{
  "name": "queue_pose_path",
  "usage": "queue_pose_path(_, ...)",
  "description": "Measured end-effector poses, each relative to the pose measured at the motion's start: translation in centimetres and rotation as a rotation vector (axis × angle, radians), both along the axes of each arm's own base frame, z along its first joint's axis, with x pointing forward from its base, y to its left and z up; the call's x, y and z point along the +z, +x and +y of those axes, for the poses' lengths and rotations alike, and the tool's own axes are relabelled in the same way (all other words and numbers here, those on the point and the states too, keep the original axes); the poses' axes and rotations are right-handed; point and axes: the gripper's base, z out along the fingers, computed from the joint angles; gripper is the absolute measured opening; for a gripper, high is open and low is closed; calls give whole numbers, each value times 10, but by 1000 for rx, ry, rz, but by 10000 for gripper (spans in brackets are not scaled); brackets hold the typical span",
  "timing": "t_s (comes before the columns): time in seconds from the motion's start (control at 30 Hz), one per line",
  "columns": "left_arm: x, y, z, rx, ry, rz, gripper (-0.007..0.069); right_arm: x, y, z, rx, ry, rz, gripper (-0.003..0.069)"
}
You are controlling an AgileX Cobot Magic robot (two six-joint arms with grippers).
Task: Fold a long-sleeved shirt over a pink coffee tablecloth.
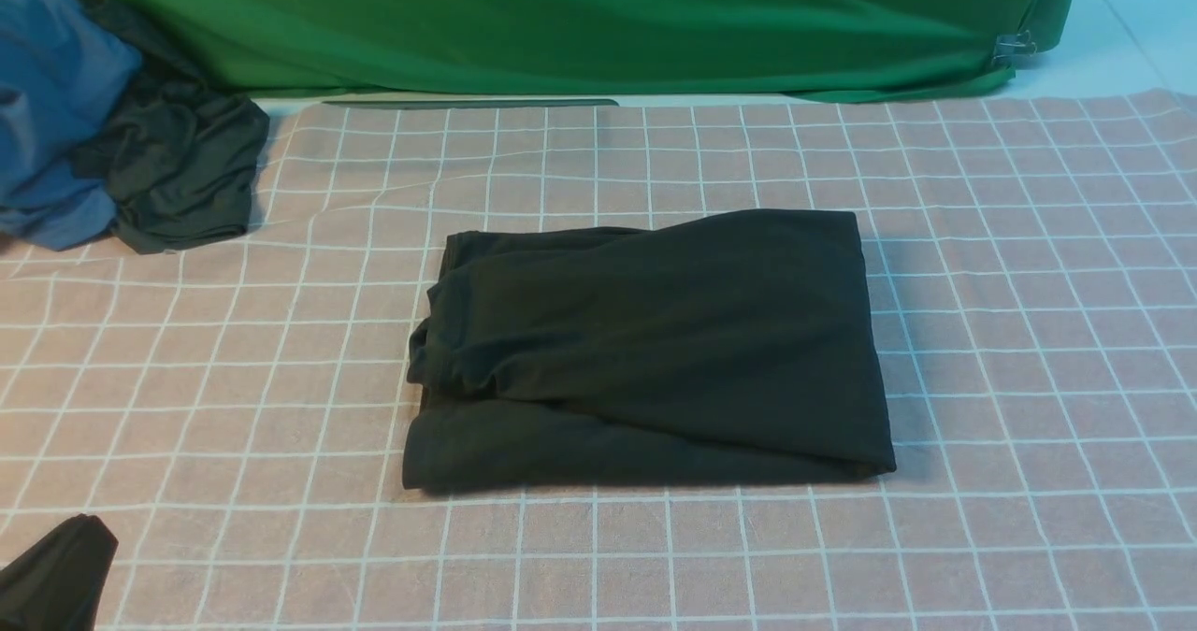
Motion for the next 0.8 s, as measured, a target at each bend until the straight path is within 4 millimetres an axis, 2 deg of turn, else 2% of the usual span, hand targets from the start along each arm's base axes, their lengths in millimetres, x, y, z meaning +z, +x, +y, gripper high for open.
queue_pose_path(0.63,0,0,0,0,0,0,46,-1,0,0,-3,-7,6,225)
queue_pose_path(0.8,0,0,0,0,0,0,46,-28,20,3,-32,-52,91,235)
